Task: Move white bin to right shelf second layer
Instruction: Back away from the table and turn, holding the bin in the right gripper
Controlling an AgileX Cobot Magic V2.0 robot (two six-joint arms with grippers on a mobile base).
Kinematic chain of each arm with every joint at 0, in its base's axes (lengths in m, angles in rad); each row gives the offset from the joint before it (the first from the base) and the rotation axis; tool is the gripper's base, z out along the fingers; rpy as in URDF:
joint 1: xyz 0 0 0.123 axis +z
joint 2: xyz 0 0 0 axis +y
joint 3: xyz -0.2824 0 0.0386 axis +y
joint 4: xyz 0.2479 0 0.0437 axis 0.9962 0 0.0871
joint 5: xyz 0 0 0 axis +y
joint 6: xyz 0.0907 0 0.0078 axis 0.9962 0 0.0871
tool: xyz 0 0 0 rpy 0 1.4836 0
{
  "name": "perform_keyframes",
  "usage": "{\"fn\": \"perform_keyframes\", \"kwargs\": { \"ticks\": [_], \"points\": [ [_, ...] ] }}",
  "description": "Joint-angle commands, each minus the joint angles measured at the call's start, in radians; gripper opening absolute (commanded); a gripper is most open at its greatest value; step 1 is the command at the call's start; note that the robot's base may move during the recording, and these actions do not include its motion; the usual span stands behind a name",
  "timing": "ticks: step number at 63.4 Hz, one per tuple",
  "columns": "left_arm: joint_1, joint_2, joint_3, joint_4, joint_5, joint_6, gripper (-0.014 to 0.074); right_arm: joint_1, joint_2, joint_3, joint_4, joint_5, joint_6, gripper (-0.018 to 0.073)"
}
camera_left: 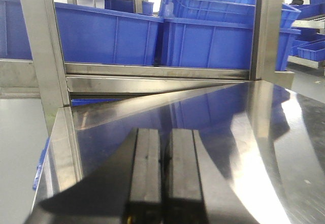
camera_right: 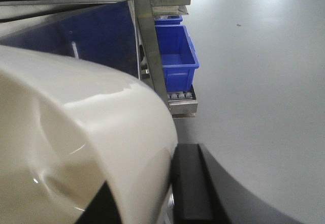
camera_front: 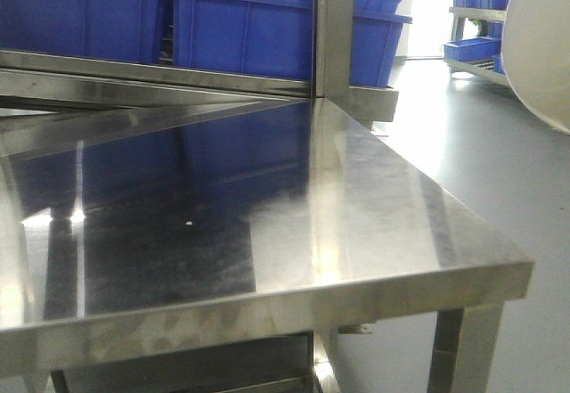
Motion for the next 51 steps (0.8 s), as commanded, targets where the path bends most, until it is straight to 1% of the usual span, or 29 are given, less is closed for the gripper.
{"fn": "perform_keyframes", "kwargs": {
  "ticks": [1,51],
  "points": [
    [-0.007,-0.013,0.033,-0.003,-0.091,-0.007,0.0085,-0.008,0.003,-0.032,0.008,-0.108,-0.008,0.0056],
    [-0.003,-0.015,0.033,-0.003,-0.091,-0.007,0.0085,-0.008,-0.005,-0.032,0.008,-0.088,-0.008,0.0056]
  ]
}}
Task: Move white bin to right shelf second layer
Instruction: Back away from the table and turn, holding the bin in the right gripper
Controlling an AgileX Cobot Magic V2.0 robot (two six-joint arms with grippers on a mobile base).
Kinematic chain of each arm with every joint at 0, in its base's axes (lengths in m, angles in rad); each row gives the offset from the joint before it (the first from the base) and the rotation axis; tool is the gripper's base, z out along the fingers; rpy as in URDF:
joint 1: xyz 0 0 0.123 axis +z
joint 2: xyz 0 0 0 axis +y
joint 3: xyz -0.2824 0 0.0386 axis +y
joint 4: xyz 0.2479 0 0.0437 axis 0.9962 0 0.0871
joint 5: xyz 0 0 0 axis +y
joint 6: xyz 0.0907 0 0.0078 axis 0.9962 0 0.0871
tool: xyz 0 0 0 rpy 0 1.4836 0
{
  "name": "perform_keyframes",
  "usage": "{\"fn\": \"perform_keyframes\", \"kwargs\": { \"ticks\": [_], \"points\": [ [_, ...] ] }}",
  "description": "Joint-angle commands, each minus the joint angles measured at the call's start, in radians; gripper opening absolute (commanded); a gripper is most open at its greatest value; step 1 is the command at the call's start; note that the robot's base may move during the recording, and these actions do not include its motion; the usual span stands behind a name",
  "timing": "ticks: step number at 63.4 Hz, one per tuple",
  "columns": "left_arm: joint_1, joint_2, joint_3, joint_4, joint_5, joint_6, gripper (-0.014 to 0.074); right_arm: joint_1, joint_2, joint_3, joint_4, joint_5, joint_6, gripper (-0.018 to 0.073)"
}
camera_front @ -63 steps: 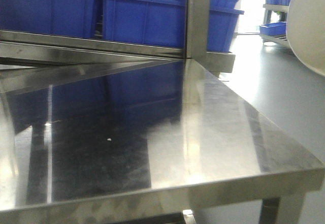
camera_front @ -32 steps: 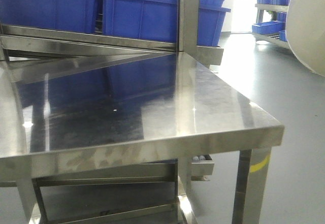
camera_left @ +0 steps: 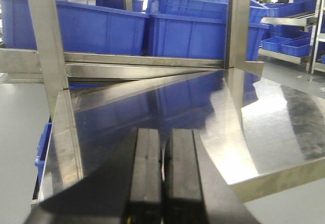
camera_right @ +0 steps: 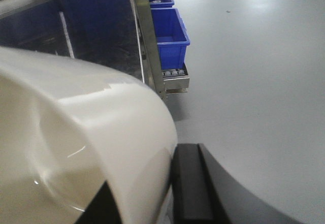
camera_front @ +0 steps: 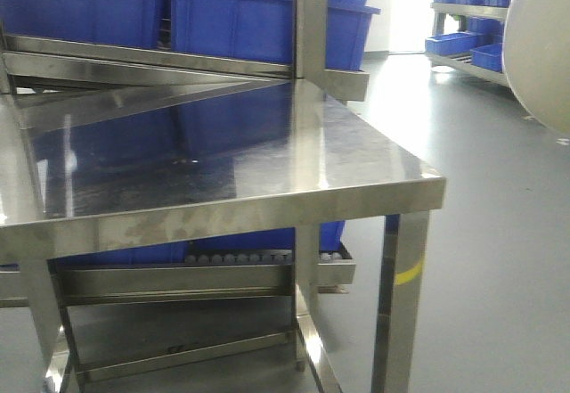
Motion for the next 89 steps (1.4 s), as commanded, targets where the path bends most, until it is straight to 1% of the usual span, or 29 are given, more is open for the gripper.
{"fn": "perform_keyframes", "kwargs": {
  "ticks": [1,89],
  "points": [
    [-0.003,-0.015,0.033,-0.003,-0.091,-0.007,0.0085,-0.007,-0.002,-0.032,0.008,-0.097,-0.008,0.0056],
    [-0.003,-0.015,0.033,-0.003,-0.091,-0.007,0.0085,-0.007,-0.001,-0.032,0.008,-0.093,-0.008,0.0056]
  ]
}}
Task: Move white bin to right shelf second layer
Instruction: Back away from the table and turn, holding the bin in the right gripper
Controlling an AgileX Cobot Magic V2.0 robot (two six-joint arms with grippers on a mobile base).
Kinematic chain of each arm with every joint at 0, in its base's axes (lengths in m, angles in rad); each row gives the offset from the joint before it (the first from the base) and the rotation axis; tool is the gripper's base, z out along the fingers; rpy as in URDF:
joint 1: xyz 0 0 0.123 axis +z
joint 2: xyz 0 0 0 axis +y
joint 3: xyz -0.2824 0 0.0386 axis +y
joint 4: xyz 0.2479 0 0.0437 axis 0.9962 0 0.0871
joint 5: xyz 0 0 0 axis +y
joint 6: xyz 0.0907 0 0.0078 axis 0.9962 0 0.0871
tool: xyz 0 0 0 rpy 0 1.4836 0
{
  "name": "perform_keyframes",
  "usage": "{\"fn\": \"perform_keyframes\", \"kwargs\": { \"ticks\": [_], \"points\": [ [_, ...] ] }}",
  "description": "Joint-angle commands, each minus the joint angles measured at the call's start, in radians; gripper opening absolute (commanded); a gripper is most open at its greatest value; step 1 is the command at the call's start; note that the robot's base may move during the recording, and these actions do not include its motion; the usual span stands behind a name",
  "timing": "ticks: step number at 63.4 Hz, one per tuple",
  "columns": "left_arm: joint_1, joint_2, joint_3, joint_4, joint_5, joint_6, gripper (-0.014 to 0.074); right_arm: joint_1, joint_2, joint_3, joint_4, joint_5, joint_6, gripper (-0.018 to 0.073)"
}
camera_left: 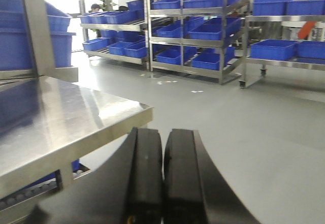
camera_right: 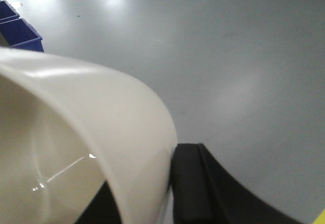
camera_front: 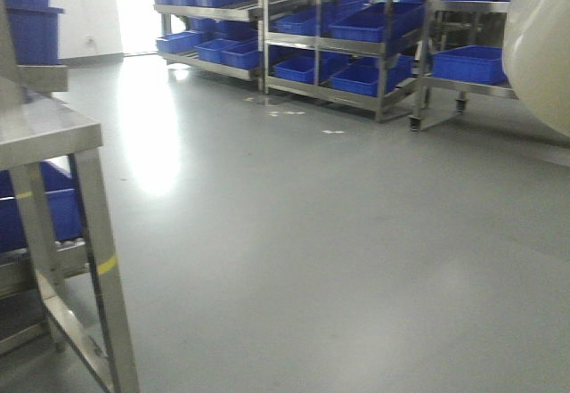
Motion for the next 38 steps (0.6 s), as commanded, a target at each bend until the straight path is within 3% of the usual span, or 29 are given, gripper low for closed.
{"fn": "perform_keyframes", "kwargs": {
  "ticks": [1,38],
  "points": [
    [-0.003,-0.015,0.033,-0.003,-0.091,-0.007,0.0085,-0.007,0.001,-0.032,0.008,-0.093,-0.008,0.0056],
    [-0.003,-0.015,0.033,-0.003,-0.091,-0.007,0.0085,-0.007,0.001,-0.032,0.008,-0.093,-0.008,0.0056]
  ]
}}
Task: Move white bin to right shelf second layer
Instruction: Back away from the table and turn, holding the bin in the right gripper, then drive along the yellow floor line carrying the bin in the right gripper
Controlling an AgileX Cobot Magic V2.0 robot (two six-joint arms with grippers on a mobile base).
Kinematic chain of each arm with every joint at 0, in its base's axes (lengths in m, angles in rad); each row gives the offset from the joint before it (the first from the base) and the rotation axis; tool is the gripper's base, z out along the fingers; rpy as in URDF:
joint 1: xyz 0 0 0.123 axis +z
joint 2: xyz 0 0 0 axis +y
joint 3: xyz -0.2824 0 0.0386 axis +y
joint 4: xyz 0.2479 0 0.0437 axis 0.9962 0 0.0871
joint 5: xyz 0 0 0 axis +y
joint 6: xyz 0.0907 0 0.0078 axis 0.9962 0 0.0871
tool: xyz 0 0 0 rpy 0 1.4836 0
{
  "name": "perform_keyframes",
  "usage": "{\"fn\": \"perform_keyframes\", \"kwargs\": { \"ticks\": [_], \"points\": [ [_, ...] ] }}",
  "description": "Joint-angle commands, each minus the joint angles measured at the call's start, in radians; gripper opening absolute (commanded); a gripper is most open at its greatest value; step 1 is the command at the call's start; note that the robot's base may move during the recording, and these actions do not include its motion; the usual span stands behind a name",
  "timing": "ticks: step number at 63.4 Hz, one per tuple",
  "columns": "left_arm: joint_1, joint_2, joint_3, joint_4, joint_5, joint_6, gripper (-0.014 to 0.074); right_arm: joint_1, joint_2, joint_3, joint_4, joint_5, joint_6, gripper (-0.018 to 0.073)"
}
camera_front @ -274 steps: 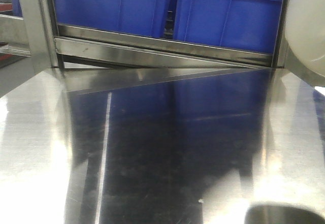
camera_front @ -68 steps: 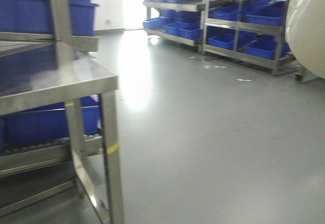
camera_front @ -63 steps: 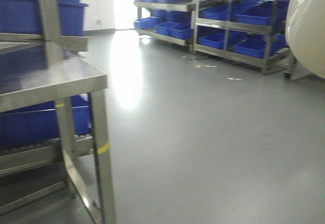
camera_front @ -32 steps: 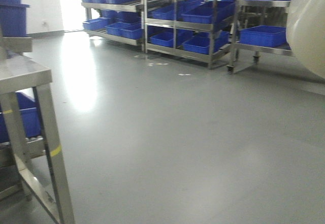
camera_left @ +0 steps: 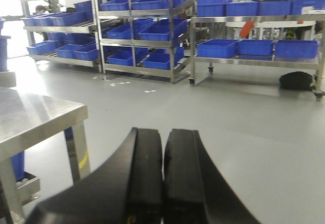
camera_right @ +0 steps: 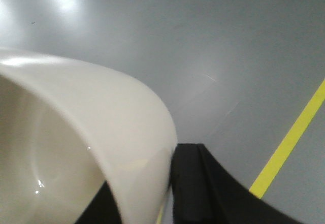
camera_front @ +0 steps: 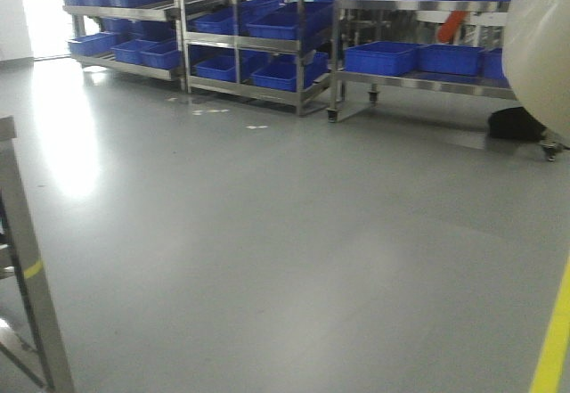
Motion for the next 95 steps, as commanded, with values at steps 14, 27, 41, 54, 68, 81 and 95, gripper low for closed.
{"fn": "perform_keyframes", "kwargs": {
  "ticks": [14,27,41,54,68,81,95],
  "points": [
    [-0.003,-0.015,0.033,-0.003,-0.091,-0.007,0.0085,-0.007,0.001,-0.032,0.008,-0.096,-0.008,0.0056],
    [-0.003,-0.015,0.033,-0.003,-0.091,-0.007,0.0085,-0.007,0.001,-0.032,0.008,-0.096,-0.008,0.0056],
    [-0.003,-0.015,0.033,-0.003,-0.091,-0.007,0.0085,-0.007,0.001,-0.032,0.008,-0.096,-0.008,0.0056],
    [-0.003,-0.015,0.033,-0.003,-0.091,-0.007,0.0085,-0.007,0.001,-0.032,0.008,-0.096,-0.008,0.0056],
    [-0.003,-0.015,0.033,-0.003,-0.091,-0.007,0.0085,-0.007,0.001,-0.032,0.008,-0.096,-0.008,0.0056],
    [-0.003,-0.015,0.033,-0.003,-0.091,-0.007,0.0085,-0.007,-0.001,-0.032,0.008,-0.096,-0.008,0.0056],
    [-0.003,-0.015,0.033,-0.003,-0.091,-0.007,0.0085,-0.007,-0.001,-0.032,0.008,-0.096,-0.008,0.0056]
  ]
}}
